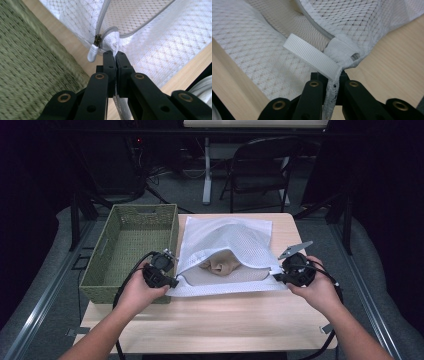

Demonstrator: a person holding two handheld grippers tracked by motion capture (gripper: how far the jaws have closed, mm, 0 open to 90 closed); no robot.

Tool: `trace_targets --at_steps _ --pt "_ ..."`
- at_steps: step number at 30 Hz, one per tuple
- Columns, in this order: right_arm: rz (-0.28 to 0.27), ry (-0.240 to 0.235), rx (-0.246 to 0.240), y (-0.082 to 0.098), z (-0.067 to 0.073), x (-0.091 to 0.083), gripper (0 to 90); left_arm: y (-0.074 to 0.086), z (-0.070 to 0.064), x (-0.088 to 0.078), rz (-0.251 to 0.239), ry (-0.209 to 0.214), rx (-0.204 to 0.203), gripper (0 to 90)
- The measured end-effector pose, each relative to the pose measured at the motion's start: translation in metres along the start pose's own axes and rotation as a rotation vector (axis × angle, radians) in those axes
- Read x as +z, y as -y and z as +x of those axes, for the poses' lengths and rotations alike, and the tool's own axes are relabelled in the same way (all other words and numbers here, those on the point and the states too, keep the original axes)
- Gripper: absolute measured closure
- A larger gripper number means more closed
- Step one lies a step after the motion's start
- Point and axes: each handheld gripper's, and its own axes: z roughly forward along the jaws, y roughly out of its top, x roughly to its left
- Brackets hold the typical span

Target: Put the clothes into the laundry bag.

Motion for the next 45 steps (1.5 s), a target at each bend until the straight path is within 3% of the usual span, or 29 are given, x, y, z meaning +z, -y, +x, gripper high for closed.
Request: trace_targets --at_steps 6,13,22,26,32,33,45 --pt "-0.028 -0.034 0.044 0.016 0.004 0.004 88.1 0.015 -0.003 0.008 -0.02 0.004 -0.012 88.2" --pt "-0.038 -0.065 0.084 0.042 0.013 0.021 88.0 0.034 -0.01 0.025 -0.036 -0.002 -0.019 88.1" --pt "-0.038 -0.077 0.117 0.061 0.019 0.032 87.6 0.049 -0.015 0.042 -0.031 -0.013 -0.022 87.9" --pt "-0.045 -0.101 0.155 0.072 0.02 0.041 87.2 0.057 -0.015 0.051 -0.02 -0.012 -0.024 87.7" --pt "-0.029 -0.124 0.201 0.084 0.021 0.052 87.2 0.064 -0.015 0.062 -0.01 -0.007 -0.031 87.8" --pt "-0.027 -0.125 0.203 0.086 0.021 0.054 87.2 0.067 -0.016 0.066 -0.014 -0.001 -0.045 87.9" --pt "-0.005 -0.127 0.224 0.097 0.026 0.067 86.6 0.078 -0.015 0.082 -0.007 -0.017 -0.052 88.0"
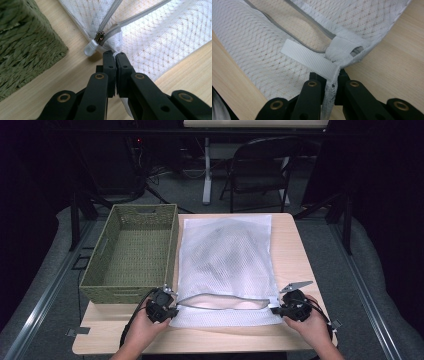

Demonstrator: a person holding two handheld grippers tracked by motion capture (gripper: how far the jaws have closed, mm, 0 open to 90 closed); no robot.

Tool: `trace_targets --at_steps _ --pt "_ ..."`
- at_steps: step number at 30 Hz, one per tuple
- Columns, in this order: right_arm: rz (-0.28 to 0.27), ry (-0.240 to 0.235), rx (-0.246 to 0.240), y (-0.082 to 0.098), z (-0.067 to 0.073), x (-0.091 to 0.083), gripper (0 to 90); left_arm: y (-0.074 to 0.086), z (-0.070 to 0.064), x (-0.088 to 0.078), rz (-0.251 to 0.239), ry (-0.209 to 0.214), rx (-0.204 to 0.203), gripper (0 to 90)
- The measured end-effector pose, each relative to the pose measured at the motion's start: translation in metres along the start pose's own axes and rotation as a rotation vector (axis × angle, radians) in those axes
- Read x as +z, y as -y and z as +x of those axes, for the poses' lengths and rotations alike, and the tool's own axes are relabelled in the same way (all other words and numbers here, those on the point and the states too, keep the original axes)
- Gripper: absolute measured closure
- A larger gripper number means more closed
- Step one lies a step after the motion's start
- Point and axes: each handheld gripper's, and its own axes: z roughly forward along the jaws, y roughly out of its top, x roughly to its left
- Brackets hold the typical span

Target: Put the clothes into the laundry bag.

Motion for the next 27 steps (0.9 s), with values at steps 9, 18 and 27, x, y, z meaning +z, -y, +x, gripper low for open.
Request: trace_targets --at_steps 9,18,27 --pt "-0.014 -0.009 0.023 0.006 -0.003 0.003 73.7 0.004 0.0 0.003 0.005 -0.015 0.001 81.2" --pt "-0.069 0.033 0.03 0.011 -0.003 0.001 44.5 0.009 0.0 -0.004 -0.071 0.003 -0.029 54.1" --pt "-0.077 0.146 -0.027 0.007 0.006 -0.017 39.5 0.01 -0.006 -0.021 -0.116 0.014 -0.017 40.0"
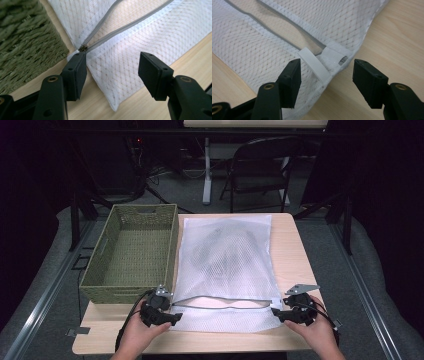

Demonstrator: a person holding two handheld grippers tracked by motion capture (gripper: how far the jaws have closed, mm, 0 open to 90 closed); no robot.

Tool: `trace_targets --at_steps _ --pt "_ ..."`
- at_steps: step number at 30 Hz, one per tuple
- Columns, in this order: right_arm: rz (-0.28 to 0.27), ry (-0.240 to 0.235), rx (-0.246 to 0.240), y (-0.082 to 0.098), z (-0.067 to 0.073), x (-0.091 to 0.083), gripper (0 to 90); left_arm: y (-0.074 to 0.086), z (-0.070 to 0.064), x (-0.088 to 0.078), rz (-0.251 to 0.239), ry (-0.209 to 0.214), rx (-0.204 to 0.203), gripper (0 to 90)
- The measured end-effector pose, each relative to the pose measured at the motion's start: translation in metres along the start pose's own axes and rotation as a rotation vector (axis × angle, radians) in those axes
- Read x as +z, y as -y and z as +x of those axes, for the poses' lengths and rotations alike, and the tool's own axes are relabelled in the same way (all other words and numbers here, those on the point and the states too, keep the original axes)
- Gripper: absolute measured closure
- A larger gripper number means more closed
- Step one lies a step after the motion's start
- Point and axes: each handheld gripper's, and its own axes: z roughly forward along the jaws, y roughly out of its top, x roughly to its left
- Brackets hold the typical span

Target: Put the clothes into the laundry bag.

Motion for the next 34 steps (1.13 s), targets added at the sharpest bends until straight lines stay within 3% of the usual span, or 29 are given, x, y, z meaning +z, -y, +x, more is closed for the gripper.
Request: trace_targets --at_steps 5,12,16,17,22,34 --pt "-0.037 0.008 0.002 -0.002 0.001 -0.011 39.4 -0.002 -0.005 -0.009 -0.027 0.009 0.007 40.1" --pt "-0.074 0.004 -0.038 -0.006 0.013 -0.023 39.5 -0.005 -0.013 -0.014 -0.062 0.027 0.035 40.2" --pt "-0.07 0.002 -0.093 -0.009 0.026 -0.023 39.9 -0.004 -0.014 -0.013 -0.07 0.036 0.045 40.8" --pt "-0.073 -0.014 -0.115 -0.01 0.034 -0.021 40.0 -0.004 -0.013 -0.013 -0.069 0.036 0.046 40.9" --pt "-0.076 -0.066 -0.149 -0.012 0.045 -0.014 41.8 -0.003 -0.013 -0.011 -0.062 0.036 0.053 40.8" --pt "-0.072 -0.099 -0.163 -0.01 0.048 -0.008 42.2 -0.004 -0.015 -0.014 -0.07 0.04 0.057 40.7"
